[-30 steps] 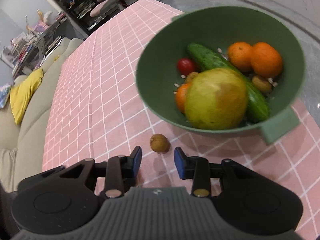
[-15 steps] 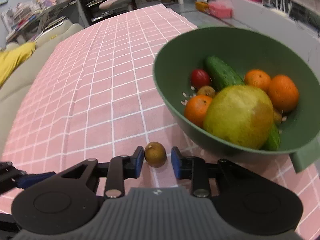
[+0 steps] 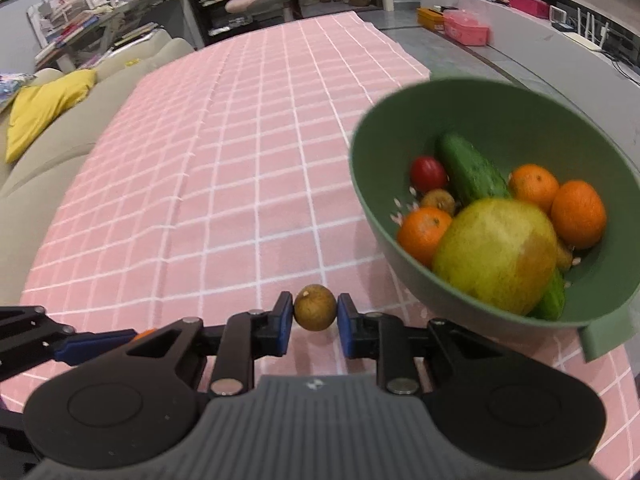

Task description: Organize fruits

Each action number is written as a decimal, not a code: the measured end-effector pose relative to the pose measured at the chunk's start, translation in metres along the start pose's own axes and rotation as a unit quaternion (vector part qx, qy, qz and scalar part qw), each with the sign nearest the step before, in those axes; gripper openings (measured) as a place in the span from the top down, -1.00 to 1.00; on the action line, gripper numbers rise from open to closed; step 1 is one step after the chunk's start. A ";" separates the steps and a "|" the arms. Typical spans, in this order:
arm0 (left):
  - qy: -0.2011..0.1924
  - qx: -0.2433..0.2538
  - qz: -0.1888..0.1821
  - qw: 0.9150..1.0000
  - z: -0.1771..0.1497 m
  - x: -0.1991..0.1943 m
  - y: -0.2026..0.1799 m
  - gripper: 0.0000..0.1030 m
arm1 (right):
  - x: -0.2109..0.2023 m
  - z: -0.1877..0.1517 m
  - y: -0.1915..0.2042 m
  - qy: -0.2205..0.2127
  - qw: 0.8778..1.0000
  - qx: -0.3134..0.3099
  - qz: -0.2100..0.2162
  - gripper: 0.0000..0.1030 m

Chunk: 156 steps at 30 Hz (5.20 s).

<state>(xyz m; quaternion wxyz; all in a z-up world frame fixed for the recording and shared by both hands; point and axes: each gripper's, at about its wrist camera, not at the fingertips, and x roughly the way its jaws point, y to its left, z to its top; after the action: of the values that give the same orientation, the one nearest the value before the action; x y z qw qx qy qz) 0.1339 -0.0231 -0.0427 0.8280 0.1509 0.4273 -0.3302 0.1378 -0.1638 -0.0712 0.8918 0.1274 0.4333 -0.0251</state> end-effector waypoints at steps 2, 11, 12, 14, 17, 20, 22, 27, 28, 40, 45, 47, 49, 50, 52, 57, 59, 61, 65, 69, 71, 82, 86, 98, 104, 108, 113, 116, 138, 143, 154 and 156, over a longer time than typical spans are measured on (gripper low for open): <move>-0.011 -0.007 0.002 1.000 0.005 -0.009 -0.003 0.00 | -0.008 0.008 0.001 -0.006 1.000 -0.003 0.008 0.62; -0.047 -0.016 0.013 0.999 0.046 -0.036 -0.024 0.01 | -0.055 0.059 -0.012 -0.022 0.995 -0.065 0.070 0.62; -0.051 -0.015 0.015 0.998 0.053 -0.039 -0.028 0.00 | -0.062 0.065 -0.015 -0.027 0.994 -0.076 0.074 0.62; -0.057 -0.012 0.019 0.998 0.066 -0.042 -0.035 0.00 | -0.074 0.072 -0.022 -0.037 0.992 -0.091 0.080 0.62; -0.066 -0.010 0.030 0.997 0.090 -0.046 -0.046 0.01 | -0.082 0.089 -0.036 -0.044 0.992 -0.081 0.088 0.62; -0.074 -0.009 0.040 0.996 0.112 -0.047 -0.059 0.01 | -0.089 0.102 -0.049 -0.051 0.992 -0.071 0.089 0.62; -0.078 -0.007 0.043 0.996 0.123 -0.045 -0.067 0.00 | -0.094 0.109 -0.061 -0.060 0.992 -0.065 0.088 0.62; -0.073 0.000 0.042 0.996 0.142 -0.029 -0.086 0.00 | -0.095 0.130 -0.098 -0.066 0.994 -0.041 0.082 0.62; -0.071 0.000 0.040 0.997 0.143 -0.026 -0.088 0.00 | -0.095 0.131 -0.102 -0.066 0.994 -0.039 0.080 0.62; -0.042 -0.016 0.025 0.999 0.150 0.019 -0.100 0.00 | -0.074 0.142 -0.150 -0.042 0.996 -0.018 0.079 0.62; -0.035 -0.015 0.024 0.999 0.154 0.036 -0.104 0.00 | -0.060 0.143 -0.154 -0.031 0.996 -0.016 0.079 0.62; -0.031 -0.013 0.025 0.999 0.157 0.044 -0.105 0.01 | -0.054 0.143 -0.155 -0.025 0.996 -0.013 0.080 0.62; -0.028 -0.013 0.025 0.999 0.159 0.052 -0.105 0.01 | -0.047 0.142 -0.157 -0.021 0.997 -0.012 0.080 0.62; -0.025 -0.014 0.023 0.999 0.160 0.057 -0.105 0.01 | -0.043 0.142 -0.157 -0.018 0.997 -0.012 0.079 0.62; -0.021 -0.015 0.021 0.999 0.161 0.065 -0.105 0.01 | -0.034 0.141 -0.158 -0.011 0.997 -0.011 0.075 0.62; -0.004 -0.014 0.031 0.999 0.160 0.082 -0.105 0.01 | -0.011 0.137 -0.162 0.009 0.997 0.001 0.074 0.62; 0.002 -0.017 0.036 0.999 0.158 0.088 -0.103 0.01 | -0.001 0.136 -0.160 0.015 0.997 0.001 0.075 0.62; 0.006 -0.018 0.041 0.999 0.157 0.092 -0.101 0.01 | 0.008 0.135 -0.156 0.022 0.997 -0.003 0.075 0.62; 0.017 -0.023 0.045 0.999 0.155 0.099 -0.095 0.01 | 0.023 0.133 -0.151 0.031 0.997 -0.006 0.076 0.62; 0.023 -0.021 0.049 0.998 0.152 0.103 -0.093 0.01 | 0.034 0.131 -0.148 0.038 0.996 -0.012 0.074 0.62; 0.026 -0.023 0.049 0.998 0.151 0.105 -0.092 0.01 | 0.038 0.130 -0.147 0.040 0.997 -0.013 0.071 0.62; 0.034 -0.009 0.066 0.997 0.152 0.109 -0.102 -0.10 | 0.044 0.128 -0.148 0.042 0.997 -0.008 0.066 0.52; 0.025 -0.022 0.063 0.997 0.154 0.102 -0.098 -0.25 | 0.044 0.129 -0.149 0.044 0.997 -0.005 0.064 0.44; -0.004 -0.043 0.080 0.996 0.166 0.051 -0.100 -0.27 | -0.001 0.145 -0.145 0.012 0.997 -0.012 0.075 0.32; -0.007 -0.070 0.123 0.990 0.172 0.021 -0.104 -0.31 | -0.033 0.147 -0.148 0.001 0.997 -0.018 0.069 0.31; -0.013 -0.102 0.136 0.985 0.172 -0.002 -0.107 -0.36 | -0.057 0.146 -0.150 -0.008 0.997 -0.024 0.067 0.28; -0.022 -0.135 0.148 0.979 0.171 -0.025 -0.114 -0.44 | -0.091 0.139 -0.152 -0.021 0.997 -0.040 0.068 0.25; -0.026 -0.140 0.157 0.977 0.170 -0.035 -0.123 -0.52 | -0.111 0.133 -0.154 -0.031 0.996 -0.046 0.066 0.24; 0.008 -0.167 0.187 0.968 0.150 -0.034 -0.174 -0.66 | -0.156 0.080 -0.182 0.010 0.997 -0.066 0.047 0.06; 0.007 -0.165 0.191 0.968 0.151 -0.036 -0.177 -0.66 | -0.159 0.081 -0.183 0.009 0.997 -0.067 0.049 0.06; 0.006 -0.161 0.195 0.967 0.152 -0.037 -0.179 -0.66 | -0.157 0.082 -0.185 0.007 0.997 -0.064 0.050 0.06; 0.006 -0.161 0.195 0.967 0.152 -0.037 -0.180 -0.66 | -0.158 0.082 -0.185 0.007 0.997 -0.064 0.050 0.06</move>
<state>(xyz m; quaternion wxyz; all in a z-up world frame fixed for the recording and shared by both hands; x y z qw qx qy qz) 0.0896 -0.2207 0.0826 0.8871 0.0976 0.4424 -0.0881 0.0738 -0.3737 0.0622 0.8952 0.0917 0.4335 0.0482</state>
